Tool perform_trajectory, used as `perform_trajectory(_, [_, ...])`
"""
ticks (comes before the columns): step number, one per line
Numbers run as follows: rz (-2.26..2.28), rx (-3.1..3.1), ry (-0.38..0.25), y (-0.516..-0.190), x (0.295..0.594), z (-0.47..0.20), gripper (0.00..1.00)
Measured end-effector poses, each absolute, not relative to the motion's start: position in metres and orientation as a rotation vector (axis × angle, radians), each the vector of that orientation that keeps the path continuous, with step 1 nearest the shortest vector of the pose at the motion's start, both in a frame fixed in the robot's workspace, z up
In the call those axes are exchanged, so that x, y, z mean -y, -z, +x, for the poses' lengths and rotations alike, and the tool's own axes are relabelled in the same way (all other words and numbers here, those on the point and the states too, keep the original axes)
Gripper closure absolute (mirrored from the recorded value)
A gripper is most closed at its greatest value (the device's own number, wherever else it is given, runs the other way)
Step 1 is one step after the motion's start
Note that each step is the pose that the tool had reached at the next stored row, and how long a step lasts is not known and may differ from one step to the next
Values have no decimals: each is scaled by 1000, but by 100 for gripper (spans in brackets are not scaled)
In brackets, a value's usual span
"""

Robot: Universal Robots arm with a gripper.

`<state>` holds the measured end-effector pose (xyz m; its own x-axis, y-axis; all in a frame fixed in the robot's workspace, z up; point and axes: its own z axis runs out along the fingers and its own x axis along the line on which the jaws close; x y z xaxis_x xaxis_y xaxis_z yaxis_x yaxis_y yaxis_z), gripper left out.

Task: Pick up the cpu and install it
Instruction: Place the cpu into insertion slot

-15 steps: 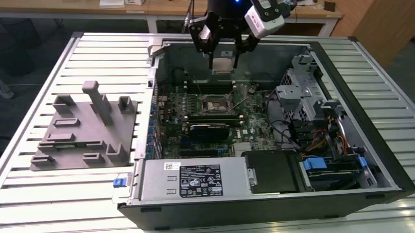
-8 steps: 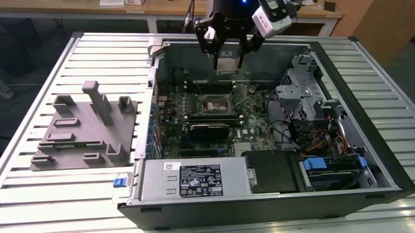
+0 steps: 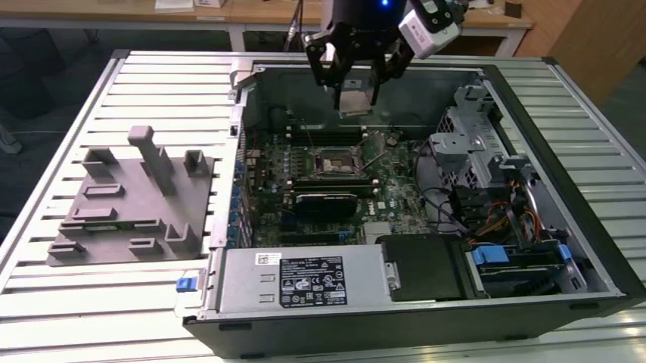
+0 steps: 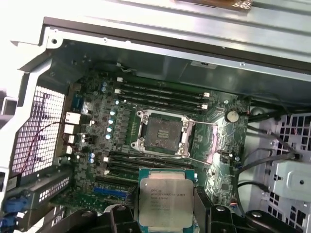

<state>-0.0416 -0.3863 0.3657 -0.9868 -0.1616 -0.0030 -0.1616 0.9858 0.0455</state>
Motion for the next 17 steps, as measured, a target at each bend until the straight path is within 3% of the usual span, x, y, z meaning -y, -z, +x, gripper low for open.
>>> perform_trajectory(17, [325,3121,71,-363,387,-39,46])
